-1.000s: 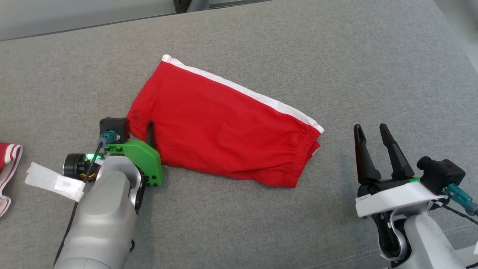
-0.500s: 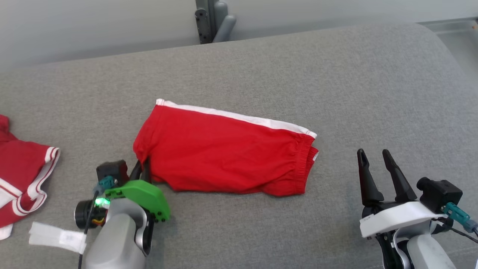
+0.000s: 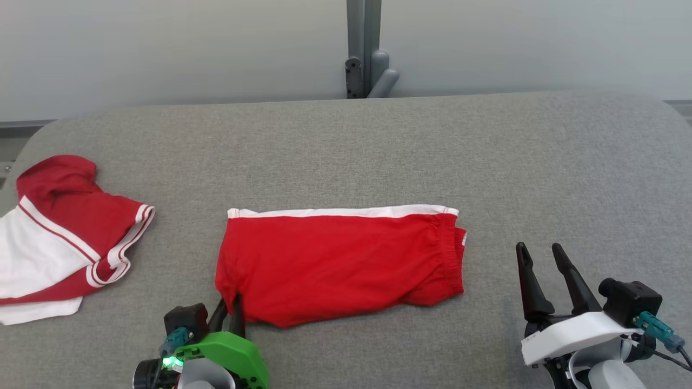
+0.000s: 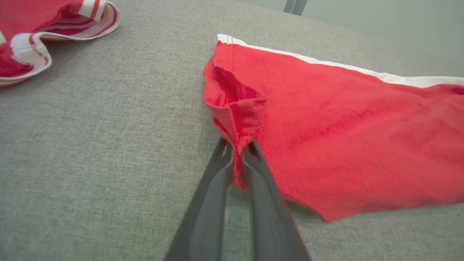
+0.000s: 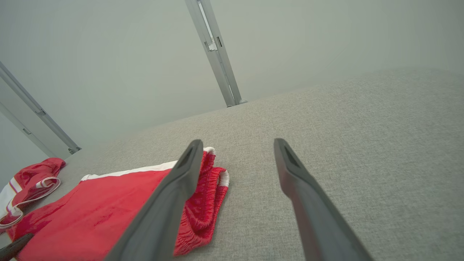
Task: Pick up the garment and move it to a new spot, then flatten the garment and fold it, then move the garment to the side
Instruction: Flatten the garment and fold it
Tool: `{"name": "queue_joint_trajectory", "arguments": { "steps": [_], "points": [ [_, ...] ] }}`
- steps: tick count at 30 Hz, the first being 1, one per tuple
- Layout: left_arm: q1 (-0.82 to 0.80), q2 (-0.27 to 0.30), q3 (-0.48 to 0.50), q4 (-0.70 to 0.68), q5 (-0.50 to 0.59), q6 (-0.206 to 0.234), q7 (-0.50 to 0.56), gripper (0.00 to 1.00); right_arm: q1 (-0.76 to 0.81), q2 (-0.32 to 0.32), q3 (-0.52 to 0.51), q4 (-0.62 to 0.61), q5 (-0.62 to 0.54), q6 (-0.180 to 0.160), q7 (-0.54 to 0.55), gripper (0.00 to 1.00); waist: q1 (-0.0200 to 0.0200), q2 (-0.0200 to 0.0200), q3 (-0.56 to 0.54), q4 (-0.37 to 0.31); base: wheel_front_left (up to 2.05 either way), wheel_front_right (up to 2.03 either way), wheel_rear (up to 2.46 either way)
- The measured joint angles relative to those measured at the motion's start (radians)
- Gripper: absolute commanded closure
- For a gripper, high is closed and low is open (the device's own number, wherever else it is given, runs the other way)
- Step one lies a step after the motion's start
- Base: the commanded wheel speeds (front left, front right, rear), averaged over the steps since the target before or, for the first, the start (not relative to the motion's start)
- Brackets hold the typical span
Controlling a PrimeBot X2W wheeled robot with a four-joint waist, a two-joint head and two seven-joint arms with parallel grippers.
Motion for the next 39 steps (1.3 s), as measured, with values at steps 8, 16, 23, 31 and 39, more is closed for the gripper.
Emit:
{"name": "queue_joint_trajectory", "arguments": {
  "steps": [8,16,23,31,39],
  "points": [
    [0.042,0.0,0.025,-0.158,0.086,0.023,0.0,0.0,-0.042,0.005,-0.001,0.008,-0.025,0.0,0.0,0.0,0.0,0.0,0.009,0.04,0.0,0.0,0.0],
    [0.069,0.0,0.033,-0.233,0.119,0.014,0.0,0.0,-0.144,0.028,-0.005,0.142,-0.111,0.0,0.009,0.0,0.0,0.0,0.037,0.103,0.0,0.0,0.0],
    [0.073,0.0,0.041,-0.26,0.146,0.005,0.0,0.0,-0.184,0.051,-0.065,0.317,-0.179,0.0,0.068,0.0,0.0,0.0,0.052,0.164,0.0,0.0,0.0],
    [0.077,0.001,0.047,-0.283,0.151,-0.001,0.0,0.0,-0.208,0.054,-0.032,0.455,-0.069,0.0,0.083,0.0,0.0,0.0,0.074,0.203,0.0,0.0,0.0],
    [0.081,0.001,0.054,-0.306,0.163,-0.016,0.0,0.0,-0.223,0.053,0.061,0.474,0.062,0.0,0.047,1.0,0.0,0.0,0.082,0.207,0.0,0.0,0.0]
  ]
}}
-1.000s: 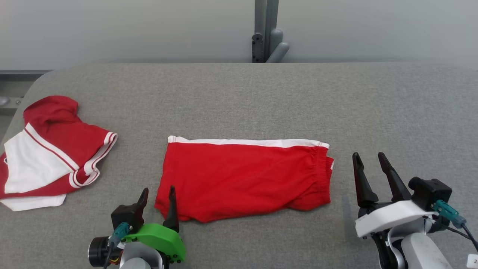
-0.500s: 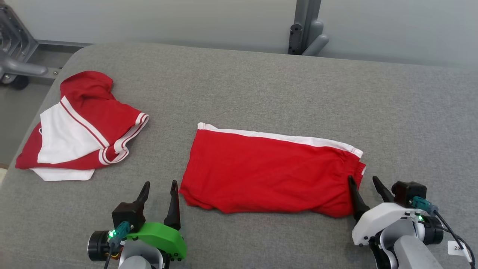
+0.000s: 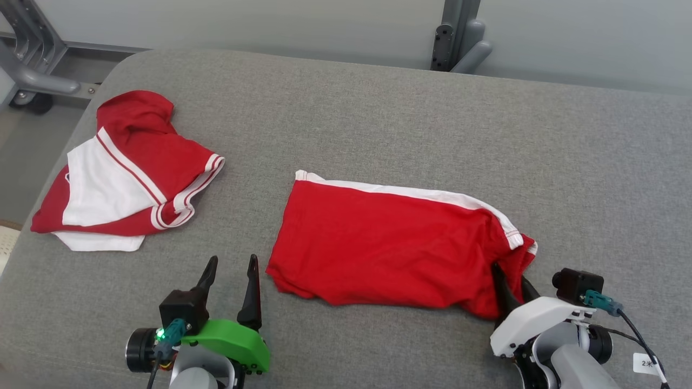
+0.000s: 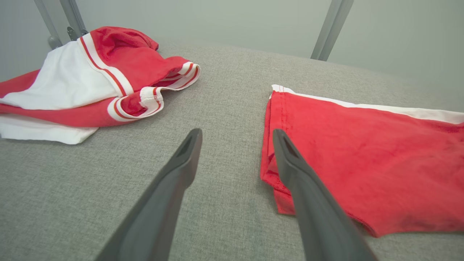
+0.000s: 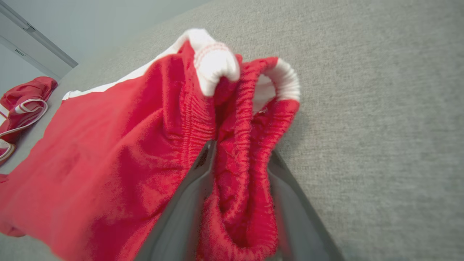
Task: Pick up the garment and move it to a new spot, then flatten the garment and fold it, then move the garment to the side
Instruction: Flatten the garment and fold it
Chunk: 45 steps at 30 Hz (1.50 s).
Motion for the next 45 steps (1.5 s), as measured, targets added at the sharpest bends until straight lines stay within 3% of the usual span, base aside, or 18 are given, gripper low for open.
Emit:
{"name": "queue_joint_trajectory", "arguments": {
  "steps": [8,14,18,23,29,35,39,45],
  "points": [
    [0.013,0.0,-0.004,-0.007,0.004,-0.012,0.0,0.0,-0.001,-0.001,-0.001,0.013,0.054,0.001,-0.02,1.0,0.0,0.0,-0.009,-0.02,0.0,0.0,0.0],
    [0.028,0.0,0.001,-0.003,0.013,-0.02,0.0,0.0,0.0,-0.053,0.004,-0.02,0.111,0.001,-0.014,1.0,0.0,0.0,-0.019,-0.047,0.0,0.0,0.0],
    [0.032,0.0,0.0,0.002,0.016,-0.022,0.0,0.0,-0.001,-0.076,0.063,-0.097,0.164,0.0,0.022,1.0,0.0,0.0,-0.023,-0.065,0.0,0.0,0.0],
    [0.035,0.0,-0.014,0.009,0.017,-0.025,0.0,0.0,0.001,-0.096,0.196,-0.289,0.301,0.0,0.122,1.0,0.0,0.0,-0.029,-0.09,0.0,0.0,0.0],
    [0.031,0.0,-0.041,0.011,0.013,-0.03,0.0,0.0,-0.003,-0.103,0.284,-0.414,0.372,0.0,0.204,1.0,0.0,0.0,-0.031,-0.07,0.0,0.0,0.0],
    [0.022,0.0,-0.061,0.001,-0.005,-0.023,0.0,0.0,-0.071,-0.061,0.323,-0.307,0.309,0.0,0.255,1.0,0.0,0.0,-0.026,-0.006,0.0,0.0,0.0],
    [0.017,0.0,-0.067,-0.007,-0.014,-0.019,0.0,0.0,-0.108,-0.043,0.312,-0.186,0.249,0.0,0.281,1.0,0.0,0.0,-0.019,0.055,0.0,0.0,0.0],
    [0.024,0.001,-0.064,-0.012,-0.025,-0.014,0.0,0.0,-0.173,-0.007,0.299,-0.099,0.226,0.0,0.28,1.0,0.0,0.0,-0.007,0.147,0.0,0.0,0.0]
  ]
}}
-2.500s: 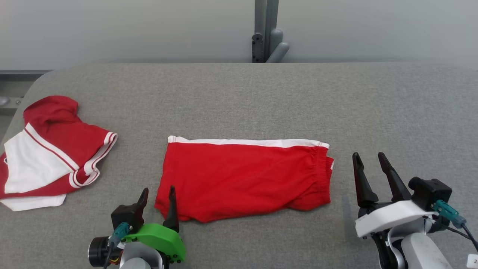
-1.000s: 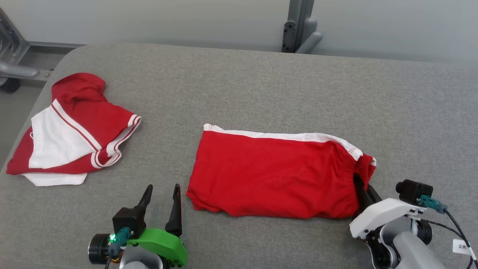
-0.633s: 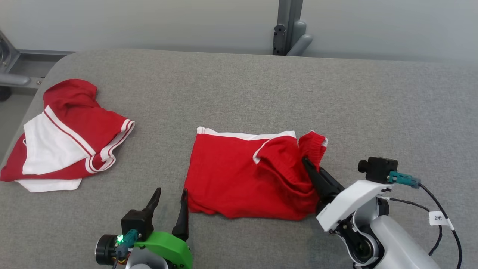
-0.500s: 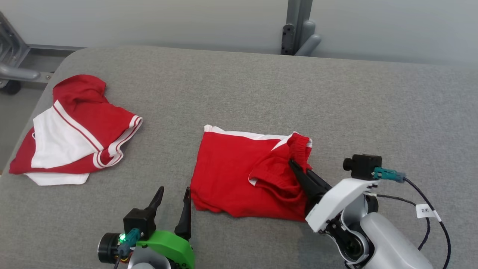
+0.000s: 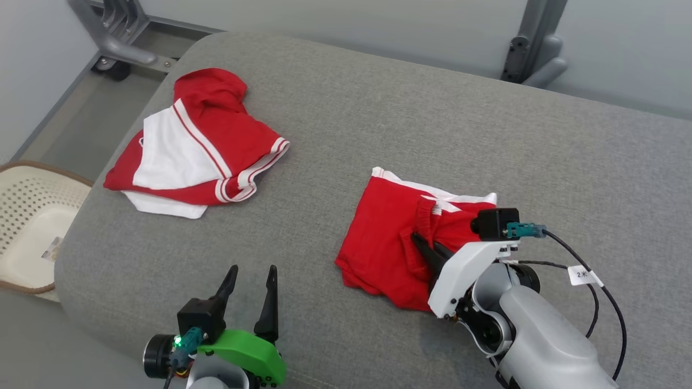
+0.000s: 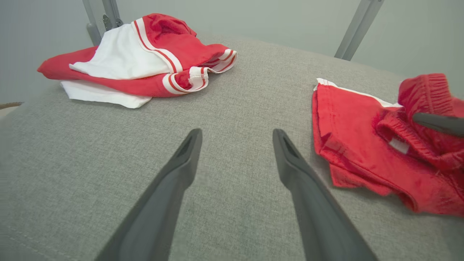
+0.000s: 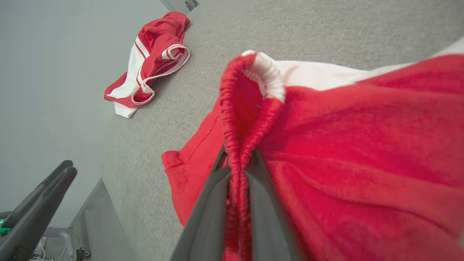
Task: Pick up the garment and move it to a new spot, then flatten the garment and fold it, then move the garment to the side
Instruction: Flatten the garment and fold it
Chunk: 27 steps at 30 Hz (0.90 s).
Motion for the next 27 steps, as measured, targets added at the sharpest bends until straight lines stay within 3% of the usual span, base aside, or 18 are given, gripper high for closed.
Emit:
{"name": "queue_joint_trajectory", "arguments": {
  "steps": [6,10,11,12,13,14,22,27],
  "points": [
    [-0.001,0.0,-0.021,-0.004,-0.014,0.0,0.0,0.0,-0.072,0.009,0.01,0.061,-0.004,0.0,-0.042,1.0,0.0,0.0,0.017,0.071,0.0,0.0,0.0],
    [-0.003,0.0,-0.028,-0.003,-0.015,0.002,0.0,0.0,-0.119,0.009,0.058,0.073,0.051,0.0,-0.11,1.0,0.0,0.0,0.029,0.105,0.0,0.0,0.0],
    [-0.003,0.0,-0.028,-0.002,-0.015,0.003,0.0,0.0,-0.125,0.011,0.07,0.084,0.067,0.0,-0.124,0.82,0.0,0.0,0.031,0.111,0.0,0.0,0.0],
    [-0.003,0.0,-0.027,0.0,-0.015,0.004,0.0,0.0,-0.132,0.011,0.081,0.101,0.074,0.0,-0.141,0.19,0.0,0.0,0.032,0.117,0.0,0.0,0.0],
    [-0.004,0.0,-0.026,0.003,-0.015,0.004,0.0,0.0,-0.14,0.01,0.093,0.117,0.075,0.0,-0.155,0.19,0.0,0.0,0.033,0.121,0.0,0.0,0.0],
    [-0.004,0.0,-0.026,0.005,-0.015,0.004,0.0,0.0,-0.146,0.01,0.102,0.132,0.084,0.0,-0.166,0.0,0.0,0.0,0.032,0.123,0.0,0.0,0.0],
    [0.0,0.0,0.017,0.002,-0.004,0.015,0.0,0.0,-0.184,0.01,0.122,0.201,0.024,0.0,-0.306,0.0,0.0,0.0,0.02,0.079,0.0,0.0,0.0],
    [0.009,-0.001,0.053,-0.007,0.013,0.015,0.0,0.0,-0.156,0.002,0.0,0.168,-0.115,0.0,-0.326,0.0,0.0,0.0,0.004,0.022,0.0,0.0,0.0]
  ]
}}
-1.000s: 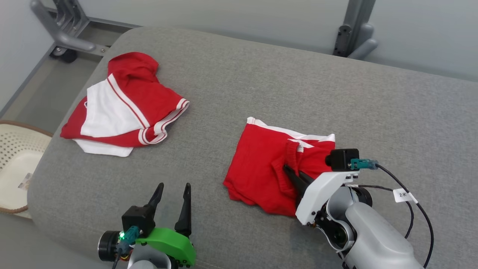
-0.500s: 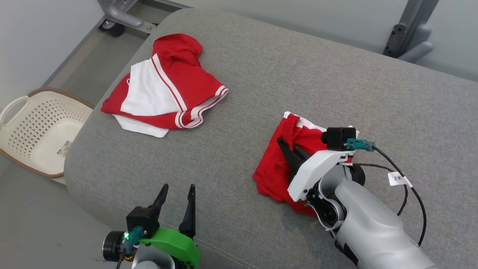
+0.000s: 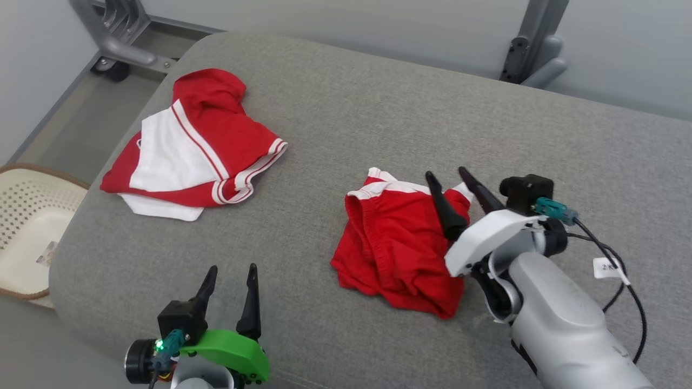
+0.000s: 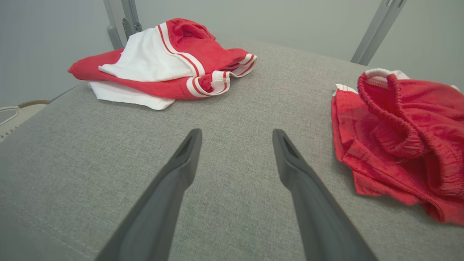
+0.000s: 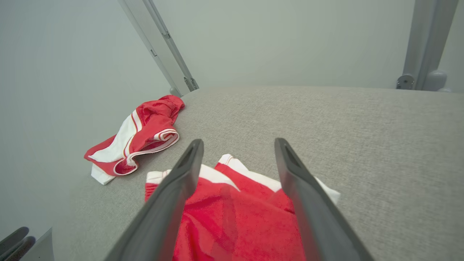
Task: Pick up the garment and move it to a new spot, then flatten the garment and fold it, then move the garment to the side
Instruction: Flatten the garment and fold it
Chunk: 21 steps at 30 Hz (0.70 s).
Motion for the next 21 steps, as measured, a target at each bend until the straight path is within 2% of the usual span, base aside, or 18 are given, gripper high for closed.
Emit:
{"name": "queue_joint_trajectory", "arguments": {
  "steps": [4,7,9,15,21],
  "points": [
    [0.01,0.0,0.038,-0.015,0.02,0.0,0.0,0.0,0.104,-0.021,-0.159,-0.12,-0.166,0.0,-0.001,0.0,0.0,0.0,-0.016,-0.054,0.0,0.0,0.0],
    [0.024,0.0,0.085,-0.044,0.059,-0.001,0.0,0.0,0.237,-0.011,-0.283,-0.247,-0.307,0.0,-0.001,0.0,0.0,0.0,-0.036,-0.111,0.0,0.0,0.0],
    [0.039,0.0,0.111,-0.066,0.077,-0.003,0.0,0.0,0.293,-0.007,-0.337,-0.305,-0.357,0.0,-0.001,0.0,0.0,0.0,-0.046,-0.141,0.0,0.0,0.0],
    [0.085,0.0,0.184,-0.109,0.124,-0.01,0.0,0.0,0.419,0.005,-0.428,-0.416,-0.424,0.0,-0.001,0.0,0.0,0.0,-0.078,-0.234,0.0,0.0,0.0],
    [0.128,0.001,0.25,-0.141,0.155,-0.018,0.0,0.0,0.491,0.006,-0.443,-0.49,-0.436,0.0,-0.001,0.0,0.0,0.0001,-0.104,-0.323,0.0,0.0,0.0]
  ]
}}
